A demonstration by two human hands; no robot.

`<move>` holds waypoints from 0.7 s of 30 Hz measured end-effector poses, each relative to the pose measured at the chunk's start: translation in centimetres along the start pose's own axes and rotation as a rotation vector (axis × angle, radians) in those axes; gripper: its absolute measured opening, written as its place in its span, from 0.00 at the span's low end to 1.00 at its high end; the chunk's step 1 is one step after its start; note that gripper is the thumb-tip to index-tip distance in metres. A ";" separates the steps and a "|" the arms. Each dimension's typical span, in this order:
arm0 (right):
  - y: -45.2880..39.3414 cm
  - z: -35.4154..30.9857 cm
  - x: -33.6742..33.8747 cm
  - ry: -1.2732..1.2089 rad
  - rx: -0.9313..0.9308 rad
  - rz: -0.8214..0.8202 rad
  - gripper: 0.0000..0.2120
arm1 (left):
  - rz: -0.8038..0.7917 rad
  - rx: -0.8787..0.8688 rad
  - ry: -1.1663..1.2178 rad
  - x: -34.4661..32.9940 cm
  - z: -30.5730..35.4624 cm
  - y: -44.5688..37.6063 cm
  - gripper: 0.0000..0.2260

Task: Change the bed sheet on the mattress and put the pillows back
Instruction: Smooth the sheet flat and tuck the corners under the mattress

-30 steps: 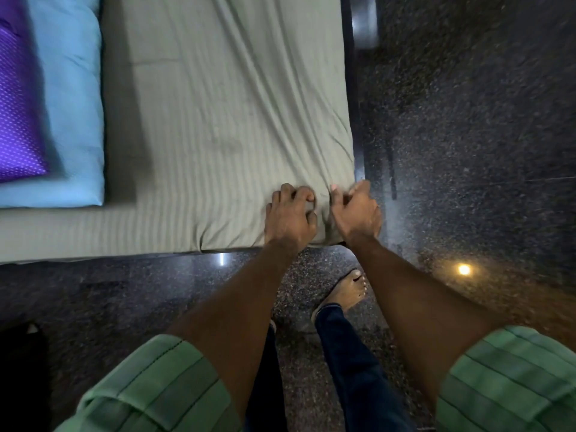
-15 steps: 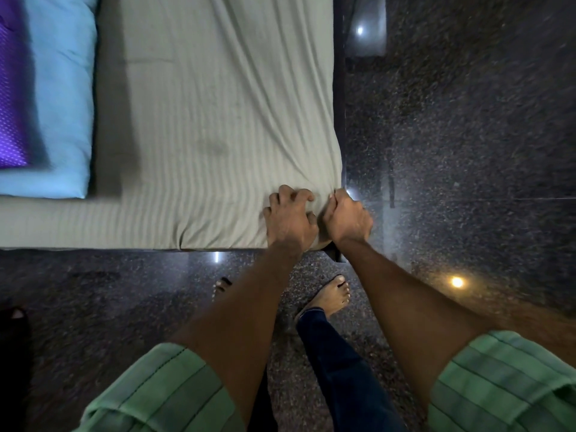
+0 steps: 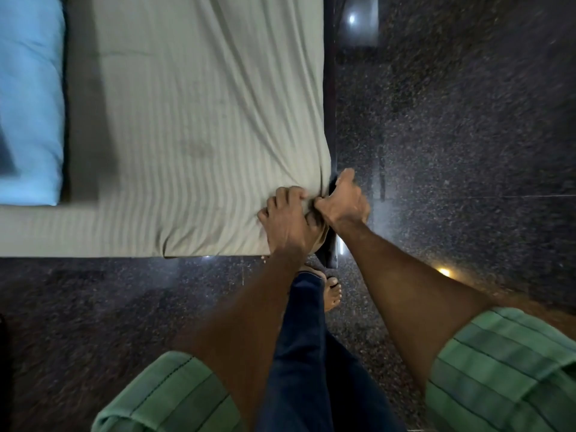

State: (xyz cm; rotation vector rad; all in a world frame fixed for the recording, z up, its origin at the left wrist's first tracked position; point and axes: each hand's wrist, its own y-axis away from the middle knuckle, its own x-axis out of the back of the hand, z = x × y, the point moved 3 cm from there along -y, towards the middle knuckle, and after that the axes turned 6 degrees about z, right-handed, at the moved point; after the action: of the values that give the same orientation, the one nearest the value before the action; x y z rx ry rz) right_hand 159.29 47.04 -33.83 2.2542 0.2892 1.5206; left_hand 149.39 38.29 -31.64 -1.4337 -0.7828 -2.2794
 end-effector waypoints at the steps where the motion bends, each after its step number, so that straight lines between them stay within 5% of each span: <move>1: -0.4 -0.1 -0.1 -0.028 -0.010 0.010 0.31 | 0.030 0.058 0.044 0.1 0.1 -0.2 0.17; 17: -5.0 -1.5 -0.8 0.253 0.176 -0.127 0.53 | 0.031 0.113 0.019 -0.3 0.4 -4.5 0.14; 19: -5.4 -1.0 -0.9 0.108 0.224 -0.263 0.58 | 0.073 0.037 -0.032 -0.1 0.8 -4.7 0.14; 21: -6.2 -0.7 -0.1 -0.105 0.251 -0.302 0.51 | 0.078 -0.029 -0.024 0.1 1.4 -5.4 0.15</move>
State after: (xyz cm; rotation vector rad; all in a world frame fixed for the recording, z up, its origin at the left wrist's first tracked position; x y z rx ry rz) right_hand 158.93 52.76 -36.39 2.3363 0.7890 1.2631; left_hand 147.38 43.41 -32.53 -1.4808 -0.6913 -2.2273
